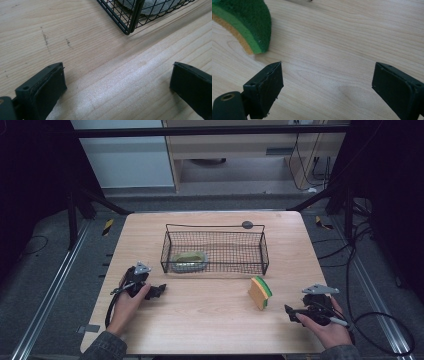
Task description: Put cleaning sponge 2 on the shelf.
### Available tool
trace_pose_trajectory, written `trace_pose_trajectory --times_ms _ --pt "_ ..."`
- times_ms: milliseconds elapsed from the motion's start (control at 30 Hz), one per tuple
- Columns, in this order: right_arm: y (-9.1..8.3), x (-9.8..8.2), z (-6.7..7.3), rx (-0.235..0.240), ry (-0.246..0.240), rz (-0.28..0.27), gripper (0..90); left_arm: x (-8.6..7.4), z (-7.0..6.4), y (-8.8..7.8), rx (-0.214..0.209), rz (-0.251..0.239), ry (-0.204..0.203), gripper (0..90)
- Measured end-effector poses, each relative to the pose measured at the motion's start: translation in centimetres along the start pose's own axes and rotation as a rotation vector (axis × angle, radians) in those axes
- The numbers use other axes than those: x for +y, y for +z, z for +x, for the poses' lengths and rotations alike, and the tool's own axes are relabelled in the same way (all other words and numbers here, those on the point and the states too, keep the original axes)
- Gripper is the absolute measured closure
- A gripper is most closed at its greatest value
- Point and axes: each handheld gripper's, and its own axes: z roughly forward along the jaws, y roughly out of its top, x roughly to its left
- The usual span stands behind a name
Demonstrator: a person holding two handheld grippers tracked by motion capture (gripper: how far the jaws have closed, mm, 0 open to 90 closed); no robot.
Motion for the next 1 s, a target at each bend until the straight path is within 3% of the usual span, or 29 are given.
trace_pose_trajectory --times_ms 400,1000 --pt "-0.2 1.7 3.0 0.069 -0.035 0.028 8.8 0.0 0.0 0.0 0.002 0.000 -0.002 0.0" --pt "0.8 5.7 4.6 0.056 -0.030 0.068 8.4 0.0 0.0 0.0 0.004 0.000 -0.002 0.0"
